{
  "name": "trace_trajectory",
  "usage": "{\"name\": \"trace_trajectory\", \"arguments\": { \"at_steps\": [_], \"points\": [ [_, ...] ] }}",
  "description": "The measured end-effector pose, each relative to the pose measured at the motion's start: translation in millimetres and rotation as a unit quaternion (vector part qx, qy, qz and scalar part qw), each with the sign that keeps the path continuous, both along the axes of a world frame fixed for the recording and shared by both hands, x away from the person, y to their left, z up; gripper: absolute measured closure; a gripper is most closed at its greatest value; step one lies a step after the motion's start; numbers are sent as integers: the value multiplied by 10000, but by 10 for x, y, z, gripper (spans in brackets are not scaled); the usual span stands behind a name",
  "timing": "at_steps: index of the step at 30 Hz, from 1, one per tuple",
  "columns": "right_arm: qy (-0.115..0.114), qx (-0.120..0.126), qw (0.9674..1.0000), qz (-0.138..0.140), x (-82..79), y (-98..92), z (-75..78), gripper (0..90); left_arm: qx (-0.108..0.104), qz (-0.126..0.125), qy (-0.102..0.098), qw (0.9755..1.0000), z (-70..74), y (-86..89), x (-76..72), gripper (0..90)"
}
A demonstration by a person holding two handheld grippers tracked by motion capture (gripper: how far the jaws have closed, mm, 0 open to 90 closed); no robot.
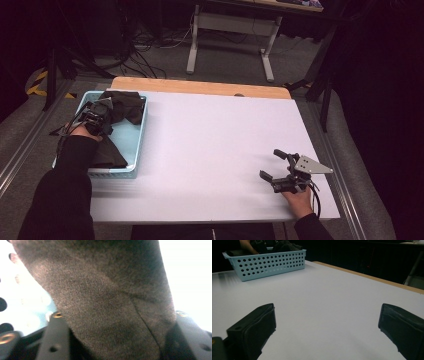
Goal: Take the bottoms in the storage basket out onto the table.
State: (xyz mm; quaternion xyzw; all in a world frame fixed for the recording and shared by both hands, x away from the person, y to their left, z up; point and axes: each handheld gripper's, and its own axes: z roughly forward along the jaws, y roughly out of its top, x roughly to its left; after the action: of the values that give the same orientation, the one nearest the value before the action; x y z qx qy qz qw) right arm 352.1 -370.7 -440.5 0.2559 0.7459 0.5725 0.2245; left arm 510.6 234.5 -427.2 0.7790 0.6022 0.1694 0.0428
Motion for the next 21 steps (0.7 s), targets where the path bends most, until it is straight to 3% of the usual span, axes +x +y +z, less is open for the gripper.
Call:
{"name": "trace_trajectory", "arguments": {
  "at_steps": [3,11,16,21],
  "points": [
    [-2,3,10000,-2,0,-2,0,25,-41,25,1,10000,11,6,1,589],
    [4,7,10000,-14,5,1,1,25,-87,62,-97,9999,73,33,-14,633],
    [4,24,10000,-25,4,-5,2,25,-177,92,-254,9995,139,90,-46,659],
    [-3,35,10000,-21,2,-6,2,25,-193,92,-544,9983,231,121,-119,670]
  ]
}}
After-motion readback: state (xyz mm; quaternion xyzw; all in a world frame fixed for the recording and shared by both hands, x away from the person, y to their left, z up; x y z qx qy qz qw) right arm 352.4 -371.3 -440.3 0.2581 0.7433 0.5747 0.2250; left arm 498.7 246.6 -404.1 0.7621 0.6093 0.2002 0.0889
